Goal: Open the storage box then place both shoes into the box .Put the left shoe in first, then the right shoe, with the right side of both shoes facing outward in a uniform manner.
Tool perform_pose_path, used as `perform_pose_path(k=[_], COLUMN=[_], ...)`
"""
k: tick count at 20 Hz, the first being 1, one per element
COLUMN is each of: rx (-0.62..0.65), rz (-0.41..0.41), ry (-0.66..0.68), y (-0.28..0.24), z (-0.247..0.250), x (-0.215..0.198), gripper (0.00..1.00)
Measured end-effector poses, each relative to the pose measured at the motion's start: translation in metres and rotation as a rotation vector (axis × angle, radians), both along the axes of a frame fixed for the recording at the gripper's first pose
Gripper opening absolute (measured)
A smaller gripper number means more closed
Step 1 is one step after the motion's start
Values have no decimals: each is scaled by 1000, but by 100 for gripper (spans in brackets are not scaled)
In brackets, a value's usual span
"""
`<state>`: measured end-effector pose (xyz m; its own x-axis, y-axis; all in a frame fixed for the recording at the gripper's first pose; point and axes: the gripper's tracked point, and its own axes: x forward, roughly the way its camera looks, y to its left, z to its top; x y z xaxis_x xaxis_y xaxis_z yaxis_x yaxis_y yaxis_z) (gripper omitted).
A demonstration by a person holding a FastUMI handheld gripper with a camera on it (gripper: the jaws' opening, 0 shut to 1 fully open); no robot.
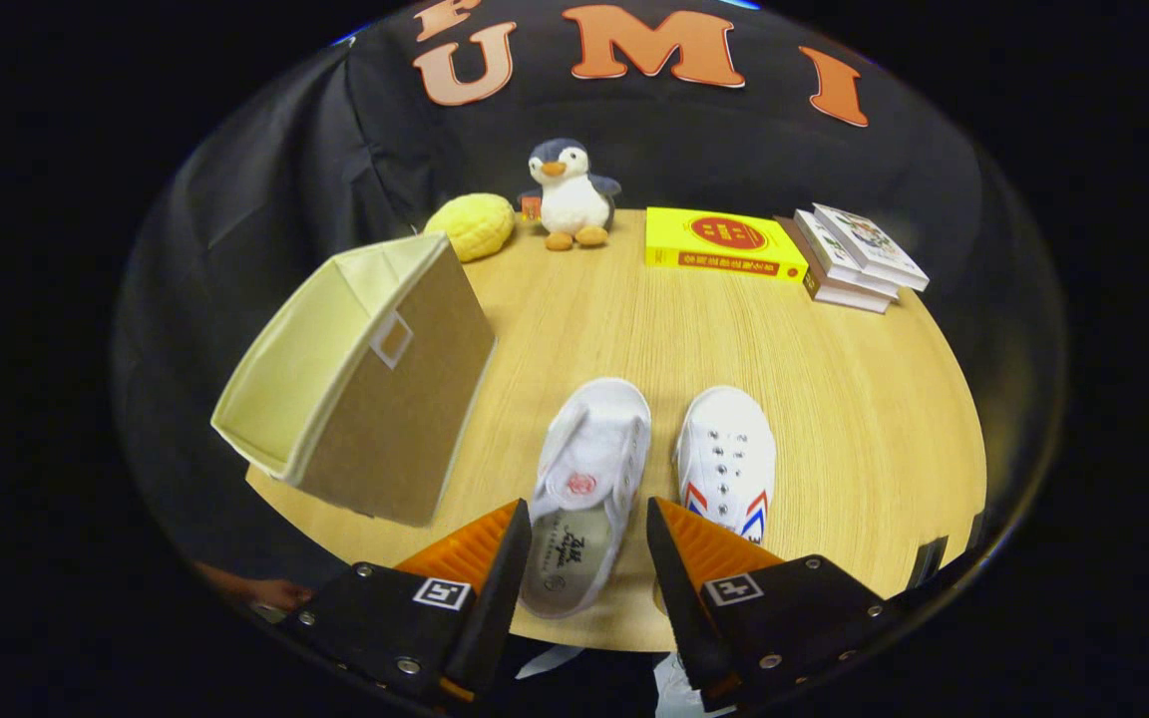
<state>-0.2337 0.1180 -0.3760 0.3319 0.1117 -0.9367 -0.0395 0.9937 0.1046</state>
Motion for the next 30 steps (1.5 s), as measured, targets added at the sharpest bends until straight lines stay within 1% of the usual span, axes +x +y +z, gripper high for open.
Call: perform_pose_path(k=[1, 2, 5, 9, 11, 12, 14, 15, 17, 20, 21, 23, 27, 30], rx=[-16, -28, -53, -129, -129, -130, -135, -159, -170, -128, -106, -70, -12, 8], rz=[6, 7, 30, 29, 18, 10, 4, 1, -25, -95, -118, -142, -213, -222], ry=[11, 9, 14, -66, -78, -81, -89, -85, -61, -15, -4, 6, 38, 24], y=[-4, -5, -4, -12, -11, -12, -11, -15, -19, -19, -17, -14, -6, -3], z=[-7, -15, -36, -51, -61, -66, -75, -79, -83, -87, -85, -82, -69, -49], x=[-6, -7, -7, 18, 24, 25, 29, 29, 30, 28, 28, 33, 37, 43], gripper=[66, 64, 52, 37, 29, 27, 27, 24, 16, 10, 6, 3, 2, 2])
